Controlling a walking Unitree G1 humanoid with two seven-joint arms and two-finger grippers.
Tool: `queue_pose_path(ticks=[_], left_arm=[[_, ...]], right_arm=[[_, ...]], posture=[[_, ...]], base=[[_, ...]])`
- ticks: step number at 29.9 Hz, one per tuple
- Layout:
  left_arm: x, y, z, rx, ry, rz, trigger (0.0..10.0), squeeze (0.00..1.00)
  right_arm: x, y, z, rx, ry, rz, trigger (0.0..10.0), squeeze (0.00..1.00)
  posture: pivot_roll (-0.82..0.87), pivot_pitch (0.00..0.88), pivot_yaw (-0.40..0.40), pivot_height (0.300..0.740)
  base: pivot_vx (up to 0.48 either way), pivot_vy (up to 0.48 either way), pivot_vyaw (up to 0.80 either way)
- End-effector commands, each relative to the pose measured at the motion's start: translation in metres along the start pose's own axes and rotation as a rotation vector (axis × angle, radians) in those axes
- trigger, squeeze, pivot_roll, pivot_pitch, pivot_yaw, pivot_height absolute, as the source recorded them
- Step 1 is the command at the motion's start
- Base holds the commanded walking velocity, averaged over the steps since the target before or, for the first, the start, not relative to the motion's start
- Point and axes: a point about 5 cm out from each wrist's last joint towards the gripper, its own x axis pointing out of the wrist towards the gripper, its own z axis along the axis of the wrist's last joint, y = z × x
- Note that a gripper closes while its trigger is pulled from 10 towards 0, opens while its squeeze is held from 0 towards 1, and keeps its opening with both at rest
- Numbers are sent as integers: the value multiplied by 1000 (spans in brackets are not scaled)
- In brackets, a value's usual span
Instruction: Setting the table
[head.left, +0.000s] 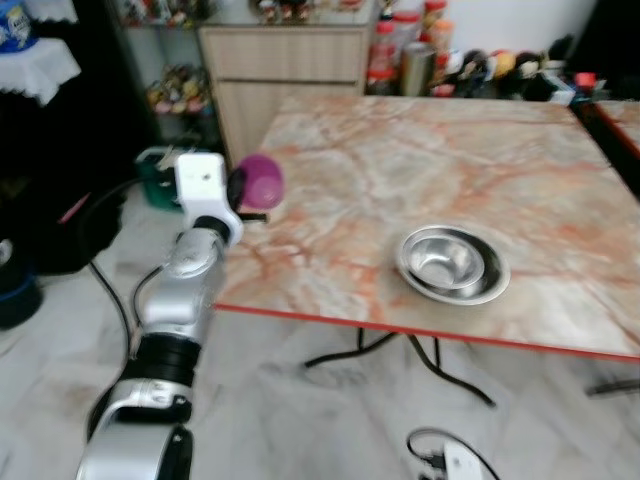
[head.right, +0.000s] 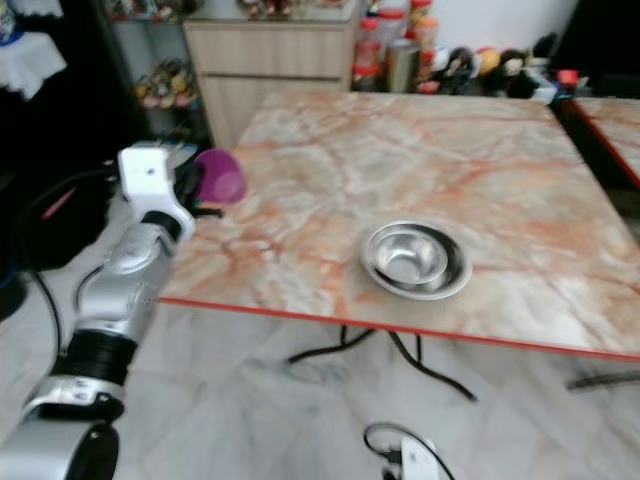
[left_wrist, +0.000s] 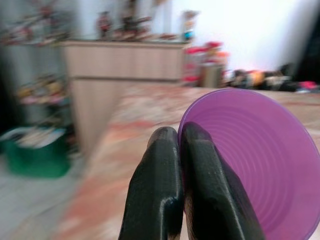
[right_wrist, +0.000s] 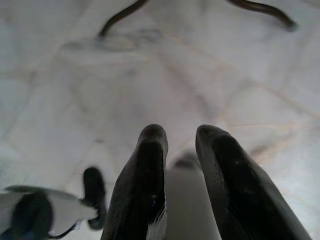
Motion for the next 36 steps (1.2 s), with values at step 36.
queue_pose_path(ticks=[36], left_arm=[[1, -43, -9, 123, 397, -355, 10000, 0]], right_arm=[[-2, -6, -4, 0, 16, -3, 10000, 0]], posture=[[45, 0, 25, 740]], base=[[167, 0, 0]])
